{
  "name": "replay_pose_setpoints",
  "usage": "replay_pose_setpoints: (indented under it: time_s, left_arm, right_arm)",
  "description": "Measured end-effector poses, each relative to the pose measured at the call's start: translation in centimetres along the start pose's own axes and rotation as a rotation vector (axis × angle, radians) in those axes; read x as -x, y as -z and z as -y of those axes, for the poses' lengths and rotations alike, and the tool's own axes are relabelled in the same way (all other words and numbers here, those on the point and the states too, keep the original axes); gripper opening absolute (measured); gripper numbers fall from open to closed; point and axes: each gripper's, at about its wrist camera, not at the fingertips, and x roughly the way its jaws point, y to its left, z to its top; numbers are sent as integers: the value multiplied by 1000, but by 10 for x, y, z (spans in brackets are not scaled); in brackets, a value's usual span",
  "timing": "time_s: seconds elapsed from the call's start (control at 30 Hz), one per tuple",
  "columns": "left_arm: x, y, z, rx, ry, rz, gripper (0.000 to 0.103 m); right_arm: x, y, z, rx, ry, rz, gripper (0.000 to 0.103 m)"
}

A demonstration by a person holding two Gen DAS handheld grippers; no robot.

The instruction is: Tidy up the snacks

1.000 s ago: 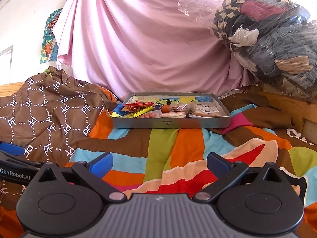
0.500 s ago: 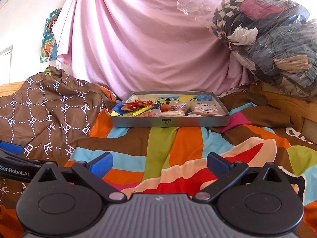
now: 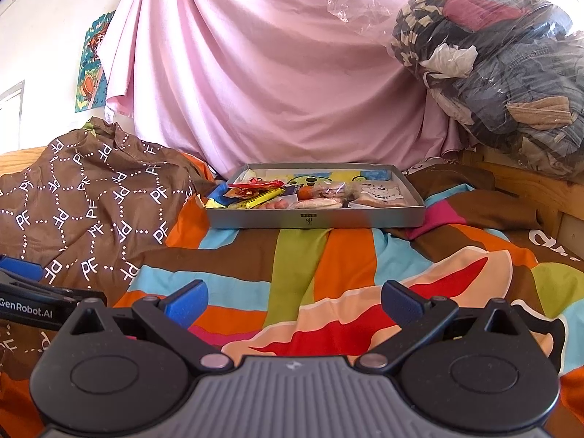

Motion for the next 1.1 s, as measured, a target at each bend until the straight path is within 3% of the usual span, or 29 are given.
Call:
replay_pose_setpoints:
  time_s: [1.1]
  left_arm:
    - [-5, 5, 5, -5, -3, -26, 102]
  right_arm:
    - [-3, 6, 1, -1, -13, -33, 103]
